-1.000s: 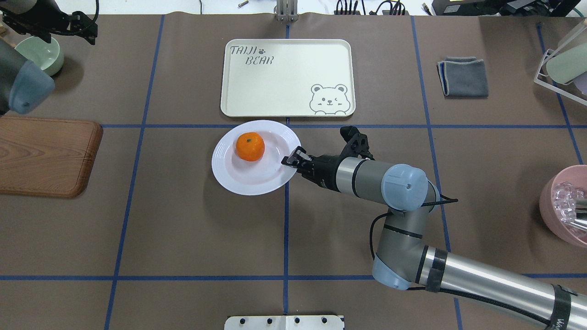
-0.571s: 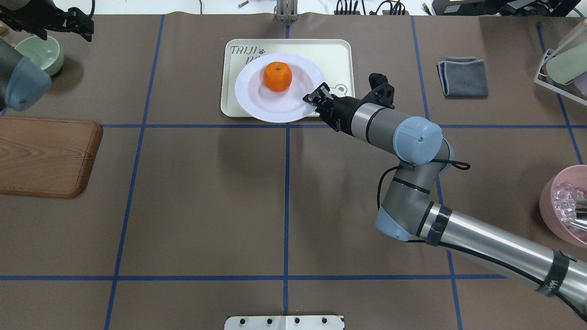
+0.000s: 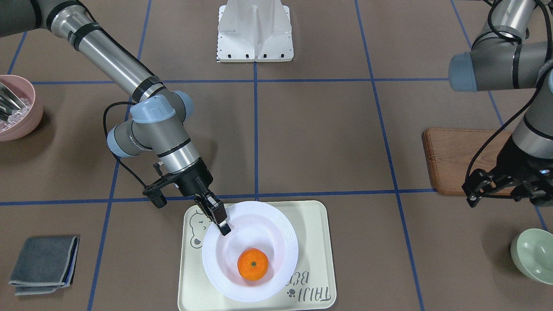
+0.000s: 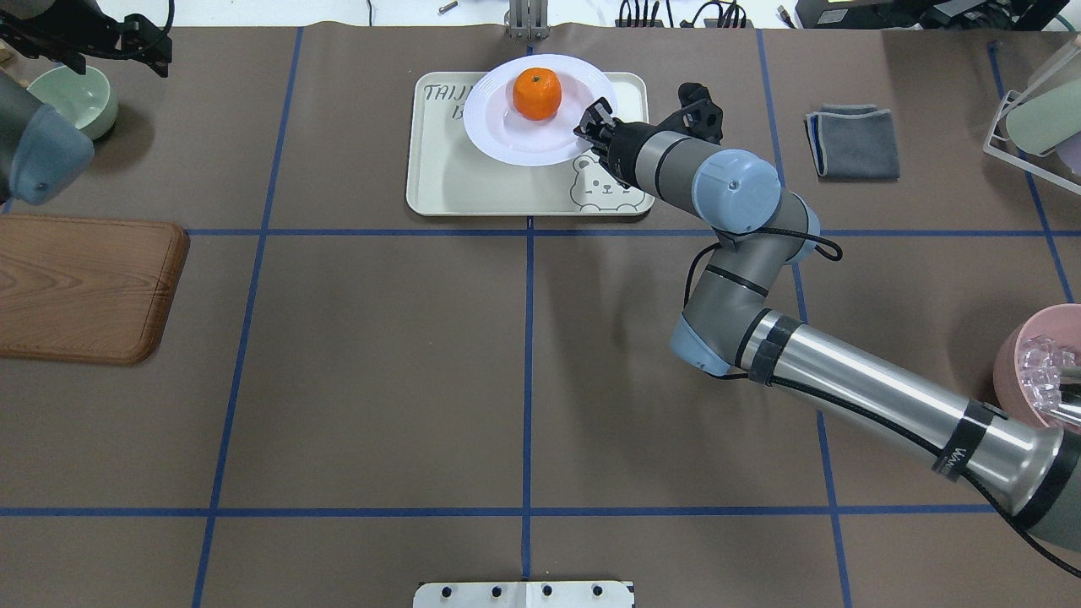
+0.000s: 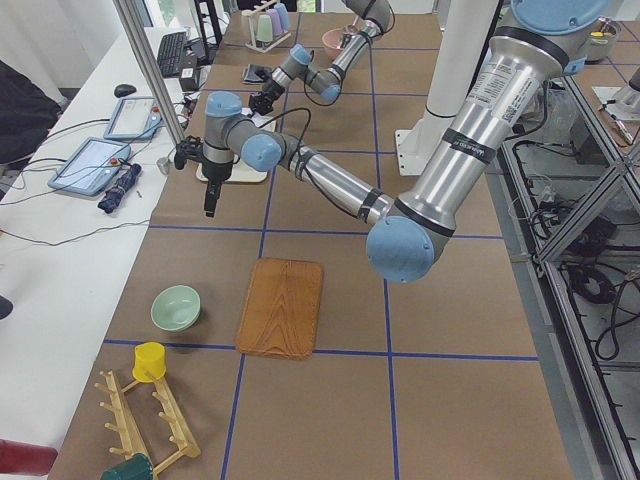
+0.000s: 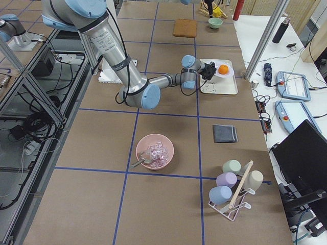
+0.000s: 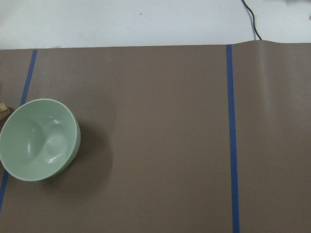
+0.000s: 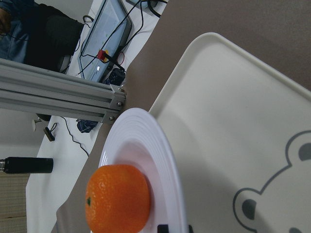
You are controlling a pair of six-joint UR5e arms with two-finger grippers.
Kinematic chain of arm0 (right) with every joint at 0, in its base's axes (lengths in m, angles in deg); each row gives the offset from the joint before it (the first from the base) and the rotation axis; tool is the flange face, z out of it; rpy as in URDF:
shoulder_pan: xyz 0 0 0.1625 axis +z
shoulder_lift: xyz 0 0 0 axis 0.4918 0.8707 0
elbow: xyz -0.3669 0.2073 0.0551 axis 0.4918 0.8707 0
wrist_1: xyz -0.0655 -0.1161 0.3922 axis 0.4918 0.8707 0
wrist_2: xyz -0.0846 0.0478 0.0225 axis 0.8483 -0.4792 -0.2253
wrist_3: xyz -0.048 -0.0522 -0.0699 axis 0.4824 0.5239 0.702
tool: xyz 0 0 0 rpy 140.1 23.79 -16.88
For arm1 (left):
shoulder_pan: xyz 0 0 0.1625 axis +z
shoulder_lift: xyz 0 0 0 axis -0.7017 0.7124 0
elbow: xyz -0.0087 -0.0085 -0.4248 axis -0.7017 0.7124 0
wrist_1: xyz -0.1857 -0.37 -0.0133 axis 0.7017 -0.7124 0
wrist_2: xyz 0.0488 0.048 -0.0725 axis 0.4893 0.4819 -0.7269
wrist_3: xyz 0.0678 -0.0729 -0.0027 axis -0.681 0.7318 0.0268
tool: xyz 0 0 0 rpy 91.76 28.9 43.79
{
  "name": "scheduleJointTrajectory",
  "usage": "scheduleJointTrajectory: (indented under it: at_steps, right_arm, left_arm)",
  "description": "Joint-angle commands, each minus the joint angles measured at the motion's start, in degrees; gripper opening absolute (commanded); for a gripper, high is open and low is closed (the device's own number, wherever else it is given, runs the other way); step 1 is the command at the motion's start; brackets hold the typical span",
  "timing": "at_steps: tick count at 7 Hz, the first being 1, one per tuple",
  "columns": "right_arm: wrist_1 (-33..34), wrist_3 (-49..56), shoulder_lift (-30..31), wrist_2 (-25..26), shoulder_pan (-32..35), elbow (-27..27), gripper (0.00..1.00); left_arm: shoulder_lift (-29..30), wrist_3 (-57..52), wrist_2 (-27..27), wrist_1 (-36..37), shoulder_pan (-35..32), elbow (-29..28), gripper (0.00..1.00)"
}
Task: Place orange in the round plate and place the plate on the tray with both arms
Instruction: 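Slide the plate with the orange onto the cream bear tray with the right gripper, then open the right gripper and lift it away from the plate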
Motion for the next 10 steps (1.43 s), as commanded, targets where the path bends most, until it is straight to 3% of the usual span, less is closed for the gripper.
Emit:
scheduleJointTrajectory:
  at_steps: [1,2,3,4,5,7,8,9,10]
  right_arm:
    - [0.2,0.1,-0.9,-1.7,-0.8,2.0,0.00]
    - [0.3,0.1,-0.9,-1.7,-1.4,2.0,0.00]
    - [1.2,0.5,-0.9,-1.8,-1.4,2.0,0.53]
    - [3.9,4.0,-0.6,-2.0,-1.4,0.5,1.00]
    - [10.8,8.0,2.1,-6.6,0.3,-6.6,1.00]
    - [32.9,18.9,5.8,-25.6,6.8,-20.9,1.00]
    - [39.7,26.0,9.0,-34.6,11.3,-25.4,1.00]
    - [46.4,33.2,13.7,-41.3,16.7,-30.1,1.00]
    - [52.7,43.3,20.0,-43.8,20.9,-35.5,1.00]
  left_arm:
    - [-0.3,0.0,0.0,-0.1,0.1,0.0,0.99]
    - [-0.4,0.0,0.0,-0.1,0.2,-0.1,0.99]
    - [-0.7,-0.1,0.0,-0.2,0.2,-0.1,0.99]
    - [-0.7,-0.1,0.0,-0.2,0.2,-0.1,0.99]
    - [-0.8,-0.1,0.0,-0.2,0.2,0.0,0.99]
    - [-0.8,-0.1,0.0,-0.2,0.1,0.1,0.99]
    - [-0.8,-0.1,-0.1,-0.2,0.1,0.2,0.99]
    - [-0.9,-0.2,-0.5,-0.2,0.0,0.2,0.99]
    - [-2.6,-1.5,-0.8,0.0,-0.2,1.6,0.99]
